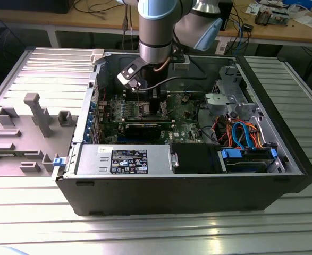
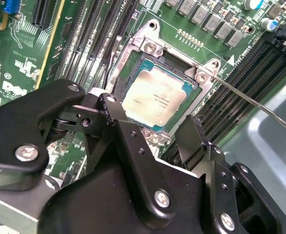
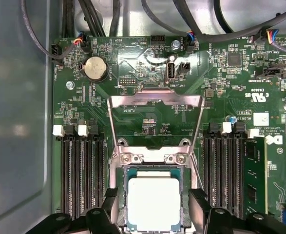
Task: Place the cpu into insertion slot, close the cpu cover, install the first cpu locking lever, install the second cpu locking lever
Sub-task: 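Place the cpu into insertion slot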
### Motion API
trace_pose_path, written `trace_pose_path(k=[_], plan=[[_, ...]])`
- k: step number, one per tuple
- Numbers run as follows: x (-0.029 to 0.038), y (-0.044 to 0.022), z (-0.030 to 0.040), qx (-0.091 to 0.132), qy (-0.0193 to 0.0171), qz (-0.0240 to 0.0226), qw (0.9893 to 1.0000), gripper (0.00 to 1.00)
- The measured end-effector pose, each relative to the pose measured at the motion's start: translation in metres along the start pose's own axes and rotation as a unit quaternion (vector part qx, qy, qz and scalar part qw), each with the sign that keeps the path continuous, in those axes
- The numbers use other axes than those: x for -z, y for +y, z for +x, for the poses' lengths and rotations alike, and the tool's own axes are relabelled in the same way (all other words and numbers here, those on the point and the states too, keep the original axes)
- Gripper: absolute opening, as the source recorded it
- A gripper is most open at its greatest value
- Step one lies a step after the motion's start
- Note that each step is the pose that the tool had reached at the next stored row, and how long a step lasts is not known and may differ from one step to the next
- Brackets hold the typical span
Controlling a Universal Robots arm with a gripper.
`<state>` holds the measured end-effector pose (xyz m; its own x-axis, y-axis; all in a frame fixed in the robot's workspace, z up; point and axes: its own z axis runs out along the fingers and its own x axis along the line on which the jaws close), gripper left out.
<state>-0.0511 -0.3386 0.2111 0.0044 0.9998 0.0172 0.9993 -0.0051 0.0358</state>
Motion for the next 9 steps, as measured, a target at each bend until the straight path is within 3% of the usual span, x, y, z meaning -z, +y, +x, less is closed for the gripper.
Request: trace_pose_path(k=[3,6,9], plan=[[0.0051,0.0002,0.0001,0.000,0.0000,0.0018,1.0000,0.68],[0.0060,0.0006,0.0001,0.000,0.0002,0.0049,1.0000,0.66],[0.0061,0.0007,0.0001,0.000,0.0001,0.0051,1.0000,0.47]])
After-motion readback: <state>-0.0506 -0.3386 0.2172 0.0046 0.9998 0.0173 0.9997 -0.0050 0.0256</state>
